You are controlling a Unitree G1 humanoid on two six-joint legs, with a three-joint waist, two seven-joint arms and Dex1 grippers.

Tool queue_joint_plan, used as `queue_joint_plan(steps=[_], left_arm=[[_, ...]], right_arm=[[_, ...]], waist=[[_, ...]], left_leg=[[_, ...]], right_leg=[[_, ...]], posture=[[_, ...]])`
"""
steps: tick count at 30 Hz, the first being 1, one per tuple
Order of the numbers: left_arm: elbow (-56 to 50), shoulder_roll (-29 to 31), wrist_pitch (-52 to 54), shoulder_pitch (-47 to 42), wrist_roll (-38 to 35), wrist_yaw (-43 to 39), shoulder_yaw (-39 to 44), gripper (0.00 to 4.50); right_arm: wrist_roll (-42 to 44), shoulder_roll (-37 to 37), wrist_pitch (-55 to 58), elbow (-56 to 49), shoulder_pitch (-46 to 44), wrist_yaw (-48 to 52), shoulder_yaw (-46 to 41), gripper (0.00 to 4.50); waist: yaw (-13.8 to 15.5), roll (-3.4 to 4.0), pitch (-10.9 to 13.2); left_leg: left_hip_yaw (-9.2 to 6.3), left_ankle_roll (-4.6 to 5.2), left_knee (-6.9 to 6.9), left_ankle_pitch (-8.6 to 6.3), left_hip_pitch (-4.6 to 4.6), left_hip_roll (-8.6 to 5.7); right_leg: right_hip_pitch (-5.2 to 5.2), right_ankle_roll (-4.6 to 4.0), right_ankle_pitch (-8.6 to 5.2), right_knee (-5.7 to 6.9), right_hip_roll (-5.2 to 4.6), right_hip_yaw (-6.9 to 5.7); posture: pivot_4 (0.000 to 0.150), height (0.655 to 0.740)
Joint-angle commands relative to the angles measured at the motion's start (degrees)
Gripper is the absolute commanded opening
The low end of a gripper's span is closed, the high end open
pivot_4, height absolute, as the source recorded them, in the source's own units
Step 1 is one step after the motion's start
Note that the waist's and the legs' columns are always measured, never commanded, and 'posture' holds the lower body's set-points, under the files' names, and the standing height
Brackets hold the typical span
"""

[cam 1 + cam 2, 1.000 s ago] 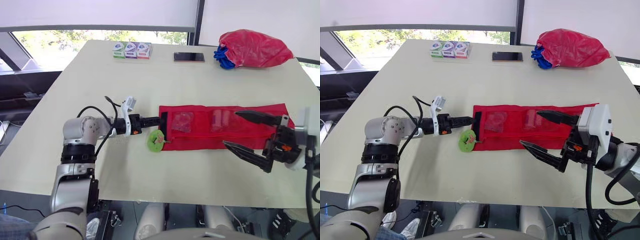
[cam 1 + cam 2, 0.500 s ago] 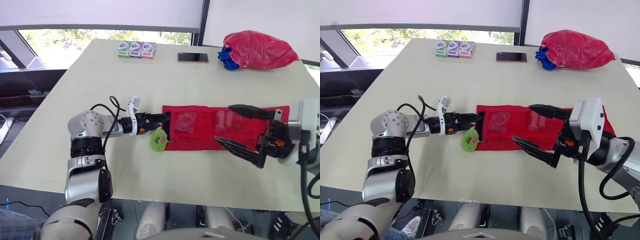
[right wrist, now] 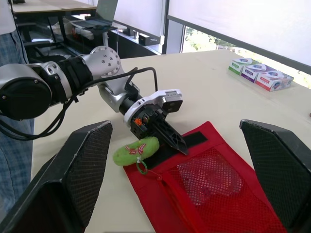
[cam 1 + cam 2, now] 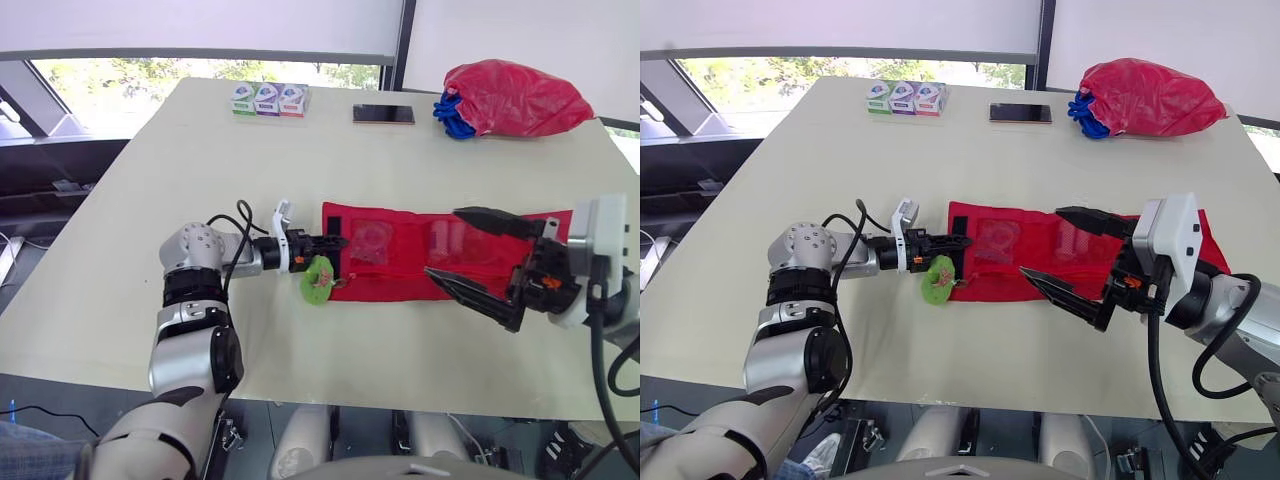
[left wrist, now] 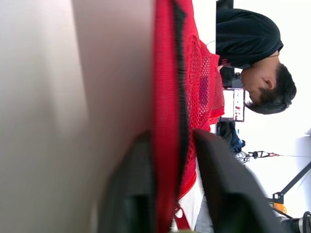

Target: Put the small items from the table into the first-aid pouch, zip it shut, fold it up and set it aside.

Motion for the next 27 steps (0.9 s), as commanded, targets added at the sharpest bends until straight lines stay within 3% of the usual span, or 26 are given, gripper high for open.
queue_joint_plan(steps=[1,6,11,18,27], left_arm=[[-1.61,0.89,1.10,-0.37,-2.10,-1.33,1.28,0.07],[-2.64,1.07,1.96,0.52,-2.94,-0.92,2.32,0.07],[-2.28,-0.50,2.27,0.17,-2.83,0.50,4.33,0.07],[-1.95,-6.12,0.90,-0.69,-1.71,5.35,6.54,0.07],[-2.85,-12.32,-4.75,-1.37,-0.46,11.96,6.67,0.07]], right_arm=[[0.55,0.39,-1.38,-1.31,-0.98,-0.53,-0.03,4.50],[-0.69,1.86,-0.16,-0.89,-2.72,-3.39,4.23,4.50],[-5.13,5.44,1.73,0.60,-6.35,-5.21,14.69,4.50],[-18.90,9.22,0.40,8.98,-18.04,5.06,33.23,4.50],[-37.12,13.03,-6.59,24.12,-24.13,14.86,46.35,4.50]], waist=[[0.00,0.00,0.00],[-0.07,0.00,0.00],[-0.09,0.00,0.00],[-0.05,-0.04,0.02],[0.07,-0.07,-0.01]], left_leg=[[0.00,0.00,0.00,0.00,0.00,0.00],[0.00,0.00,0.00,0.00,0.00,0.01],[0.02,-0.03,-0.01,0.02,-0.01,0.03],[-0.01,-0.05,0.00,0.03,-0.05,-0.02],[-0.14,-0.11,0.02,0.06,-0.08,-0.24]], right_leg=[[0.00,0.00,0.00,0.00,0.00,0.00],[-0.02,0.00,0.00,0.00,0.00,0.00],[-0.06,-0.01,0.00,0.02,0.01,0.01],[-0.07,0.00,0.00,0.01,0.02,-0.03],[-0.06,0.01,0.02,0.03,-0.09,-0.11]], posture=[[0.150,0.7400],[0.150,0.7400],[0.150,0.7400],[0.150,0.7400],[0.150,0.7400]])
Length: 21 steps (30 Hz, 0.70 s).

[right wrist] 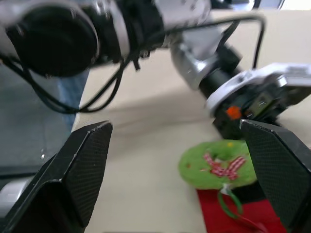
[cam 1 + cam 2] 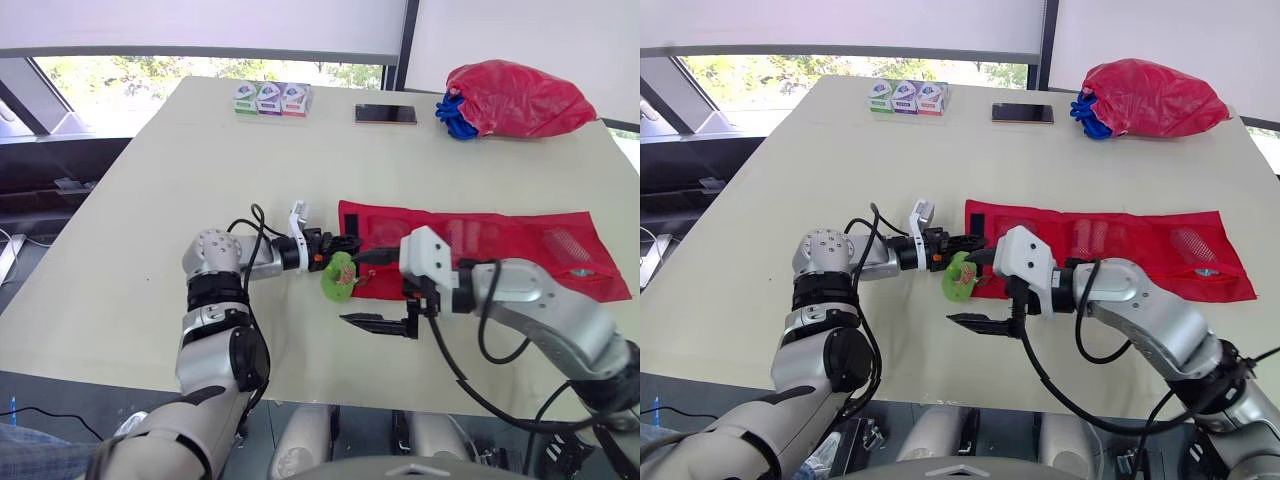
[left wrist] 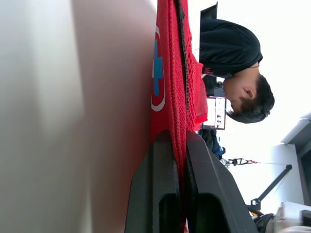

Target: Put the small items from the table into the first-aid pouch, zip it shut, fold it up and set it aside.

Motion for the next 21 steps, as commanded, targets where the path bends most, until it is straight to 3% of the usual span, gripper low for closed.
queue_joint_plan(steps=[1,11,18,21], left_arm=[[-2.27,-2.69,-4.00,-0.20,0.90,2.37,-1.35,0.07],[-2.09,-6.01,-6.56,0.49,-0.45,5.97,0.18,0.07],[-1.23,-5.31,-7.17,0.30,-0.56,5.36,-0.49,0.07],[-0.95,-4.72,-7.25,0.49,-0.57,4.87,-0.96,0.00]], right_arm=[[-7.02,1.87,-2.91,3.82,-2.57,1.67,3.20,4.50],[-17.01,9.35,1.26,12.94,-6.38,1.87,7.90,4.50],[-22.88,8.21,8.40,15.91,-6.62,1.77,9.62,4.50],[-23.98,7.73,10.55,15.33,-6.53,2.22,9.74,3.16]], waist=[[-0.14,0.00,-0.01],[-0.06,0.06,-0.04],[-0.12,0.08,-0.06],[-0.08,0.09,-0.07]], left_leg=[[0.00,-0.01,0.00,0.01,0.00,0.00],[-0.10,-0.13,-0.02,0.07,0.03,-0.07],[-0.12,-0.14,-0.02,0.07,0.02,-0.16],[-0.13,-0.15,-0.02,0.08,0.03,-0.19]], right_leg=[[0.00,0.00,0.00,0.00,0.00,0.00],[0.01,-0.01,0.01,0.03,0.01,-0.05],[0.00,-0.01,0.01,0.03,0.00,-0.07],[0.00,-0.01,0.01,0.03,0.00,-0.08]], posture=[[0.150,0.7400],[0.150,0.7400],[0.150,0.7400],[0.150,0.7400]])
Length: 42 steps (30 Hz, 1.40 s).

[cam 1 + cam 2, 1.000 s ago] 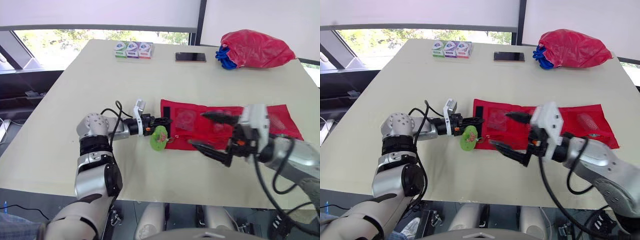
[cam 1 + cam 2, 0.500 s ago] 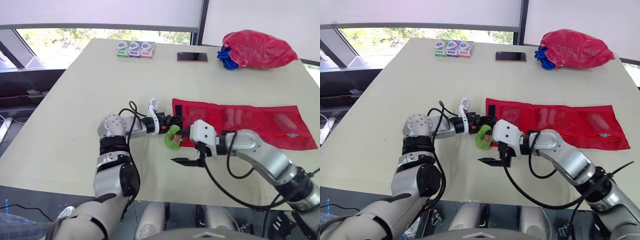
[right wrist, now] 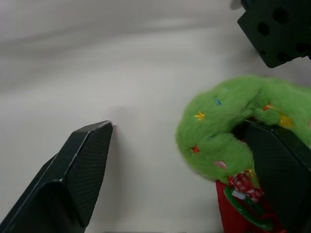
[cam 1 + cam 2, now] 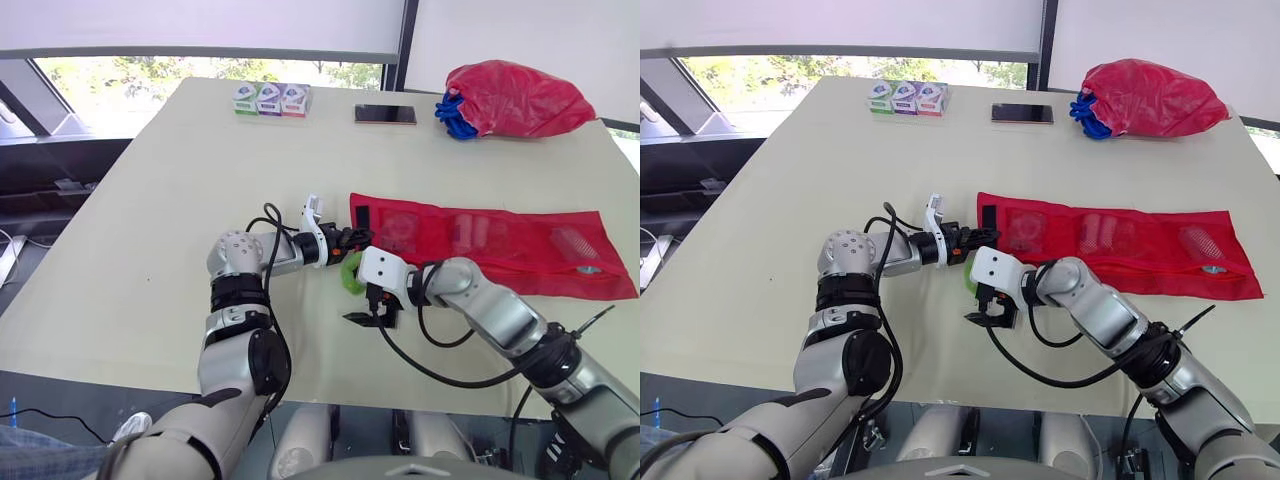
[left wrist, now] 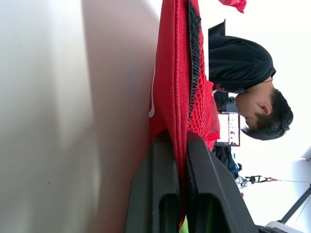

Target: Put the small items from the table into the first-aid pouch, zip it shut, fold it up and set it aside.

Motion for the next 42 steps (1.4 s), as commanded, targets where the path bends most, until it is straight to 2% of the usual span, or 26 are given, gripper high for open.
queue_joint_plan(steps=[1,5,7,12,15,21,25,30,42], left_arm=[[0.85,0.07,-0.47,0.48,-0.63,-0.96,-0.81,0.00],[0.90,0.74,-0.65,0.71,-0.44,-1.64,-1.77,0.00],[0.86,1.29,-0.71,0.95,-0.27,-2.10,-2.22,0.00],[1.07,3.86,-1.73,1.76,0.65,-4.29,-4.37,0.00],[0.55,6.56,-3.23,2.85,1.82,-7.39,-7.78,0.00],[1.80,11.06,-6.52,3.21,3.09,-12.02,-12.23,0.00],[-0.06,14.77,-11.10,5.18,6.63,-17.36,-20.35,0.00],[0.08,18.30,-16.18,6.02,9.26,-22.58,-25.97,0.00],[0.21,27.34,-21.94,8.13,12.72,-32.67,-31.02,0.00]], right_arm=[[-2.35,-1.35,3.35,0.01,0.41,0.10,0.29,2.72],[-1.22,0.72,3.63,-0.63,1.50,-1.17,-3.27,0.79],[0.53,2.09,4.56,-1.80,2.53,-1.79,-6.07,0.04],[7.60,5.19,9.56,-7.79,7.35,-3.41,-15.75,0.04],[12.43,8.90,12.71,-10.56,11.94,-7.44,-24.78,0.04],[16.97,13.36,15.04,-14.69,19.11,-14.79,-36.71,0.04],[17.90,14.51,15.15,-16.47,22.48,-19.02,-41.74,0.04],[18.10,14.55,13.34,-17.33,24.98,-23.74,-46.44,0.04],[19.54,10.67,10.04,-16.41,28.58,-28.15,-57.13,0.04]], waist=[[0.01,0.00,0.00],[-0.02,0.01,-0.01],[-0.05,0.01,-0.01],[-0.29,0.01,-0.01],[-0.67,0.02,-0.02],[-1.73,0.04,-0.04],[-1.87,0.05,-0.04],[-2.00,0.07,-0.06],[-3.17,0.07,-0.05]], left_leg=[[-0.02,0.00,0.00,0.00,0.00,0.00],[-0.03,-0.01,0.00,0.00,0.02,-0.01],[-0.03,-0.01,-0.02,0.00,0.02,-0.01],[-0.04,-0.04,-0.05,0.02,0.02,0.00],[-0.05,-0.09,-0.10,0.05,0.04,0.03],[0.02,-0.16,-0.32,0.10,0.23,0.07],[0.21,-0.20,-0.69,0.13,0.59,0.07],[0.41,-0.02,-0.81,0.03,0.85,0.19],[0.55,0.07,-0.86,-0.03,0.85,0.50]], right_leg=[[0.00,0.00,0.00,0.00,0.00,-0.02],[0.00,0.00,0.00,-0.01,0.00,-0.03],[0.01,0.00,0.00,-0.01,0.00,-0.02],[0.01,-0.01,0.00,0.02,0.01,-0.01],[0.01,-0.02,0.00,0.04,0.04,-0.01],[-0.01,-0.04,0.00,0.14,0.06,0.09],[0.00,-0.05,-0.01,0.19,0.10,0.37],[0.06,-0.09,-0.04,0.27,0.17,0.61],[-0.02,-0.10,-0.05,0.27,0.41,0.79]], posture=[[0.150,0.7400],[0.150,0.7400],[0.150,0.7400],[0.150,0.7400],[0.150,0.7400],[0.150,0.7400],[0.150,0.7400],[0.150,0.7400],[0.150,0.7400]])
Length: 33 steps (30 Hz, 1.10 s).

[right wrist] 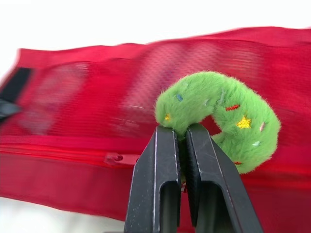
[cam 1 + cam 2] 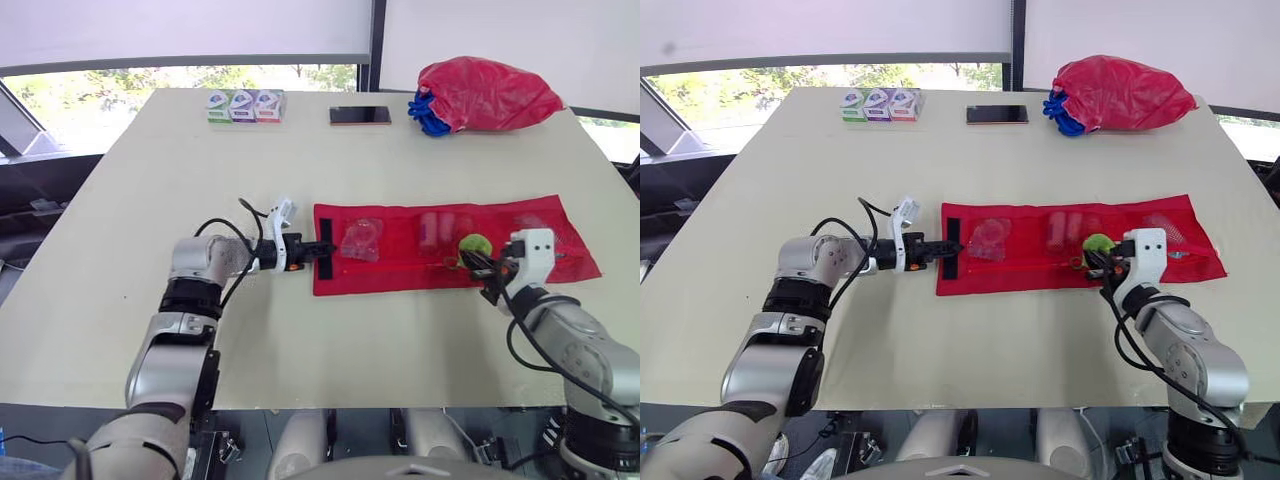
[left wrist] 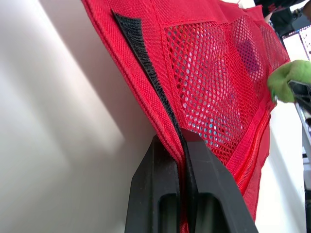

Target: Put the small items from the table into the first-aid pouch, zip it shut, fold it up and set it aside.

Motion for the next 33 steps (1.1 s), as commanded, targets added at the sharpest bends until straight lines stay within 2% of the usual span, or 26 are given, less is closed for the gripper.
queue_joint_plan(steps=[1,7,15,30,33], left_arm=[[0.87,5.05,-1.79,2.24,3.63,-2.05,-0.88,0.00],[0.50,8.87,-2.29,3.55,4.29,-3.41,-0.65,0.00],[2.36,12.47,-4.29,3.47,5.38,-3.54,0.57,0.00],[4.20,15.38,-4.34,3.28,6.34,-4.60,0.31,0.00],[3.47,15.61,-3.98,3.26,6.04,-5.83,-0.14,0.00]], right_arm=[[0.18,-2.24,-2.65,-0.96,0.80,-1.20,-5.21,0.04],[0.31,-5.12,-4.48,1.39,2.44,-1.98,-9.98,0.04],[-2.59,-10.12,-9.76,9.67,1.56,-4.64,-15.16,0.04],[-8.38,-13.43,-18.76,16.46,1.26,-9.14,-16.64,0.04],[-5.18,-12.98,-18.19,15.56,1.15,-7.08,-17.74,0.04]], waist=[[-0.05,0.00,0.00],[-0.05,-0.01,0.00],[-0.04,-0.01,0.01],[0.01,-0.01,0.01],[0.04,-0.02,0.02]], left_leg=[[0.01,0.00,0.00,0.00,0.00,0.01],[0.06,0.01,-0.02,-0.01,0.01,0.07],[0.14,0.02,-0.04,-0.01,0.03,0.09],[0.24,0.03,-0.06,-0.02,0.01,0.10],[0.26,0.04,-0.06,-0.02,0.01,0.10]], right_leg=[[0.00,0.00,0.00,0.00,0.01,0.01],[-0.01,0.01,-0.01,-0.03,0.05,0.05],[-0.03,0.01,-0.01,-0.04,0.07,0.13],[-0.07,0.01,-0.01,-0.05,0.07,0.24],[-0.07,0.01,-0.01,-0.06,0.07,0.26]], posture=[[0.150,0.7400],[0.150,0.7400],[0.150,0.7400],[0.150,0.7400],[0.150,0.7400]])
